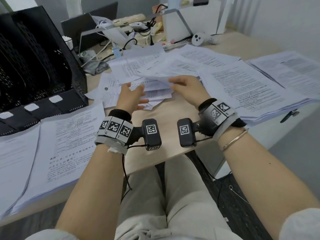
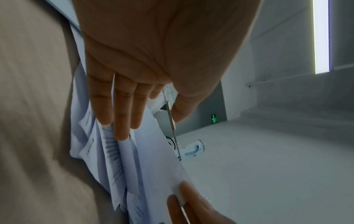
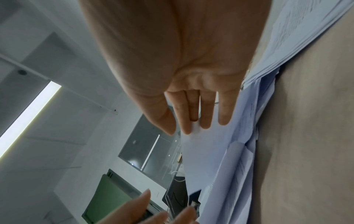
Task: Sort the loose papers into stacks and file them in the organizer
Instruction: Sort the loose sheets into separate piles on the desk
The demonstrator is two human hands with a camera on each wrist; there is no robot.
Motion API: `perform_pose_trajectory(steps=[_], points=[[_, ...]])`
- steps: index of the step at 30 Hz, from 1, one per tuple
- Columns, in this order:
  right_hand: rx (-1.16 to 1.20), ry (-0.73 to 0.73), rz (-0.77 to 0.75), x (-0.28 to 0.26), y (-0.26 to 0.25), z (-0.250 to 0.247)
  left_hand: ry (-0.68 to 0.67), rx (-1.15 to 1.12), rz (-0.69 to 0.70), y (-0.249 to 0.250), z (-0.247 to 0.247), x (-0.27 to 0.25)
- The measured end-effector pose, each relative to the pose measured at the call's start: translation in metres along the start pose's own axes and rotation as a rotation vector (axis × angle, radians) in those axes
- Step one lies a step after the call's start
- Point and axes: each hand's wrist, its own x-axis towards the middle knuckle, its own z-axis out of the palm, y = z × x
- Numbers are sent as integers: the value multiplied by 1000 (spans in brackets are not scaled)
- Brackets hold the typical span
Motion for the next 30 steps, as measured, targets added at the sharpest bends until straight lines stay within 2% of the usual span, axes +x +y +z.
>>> perform_pose_trajectory(steps=[4,7,12,19,25,30], points=[[49,39,-69,-12,-3,-16,85,-57,-75,-5,-7,6],[66,56,-54,-17,0,-28,159,-56,-107,-9,-13,12],[85,-4,-5,-23,7,-40,165,-43,-92,-11,-8,9],[195,97,32,-26,19,-44,197,125,35,-13,2,9],[220,114,50,-26,22,-44,383,-38,215,0,6,10],[254,62,2,-34,9,-44,397,-178,271,6,17,9]])
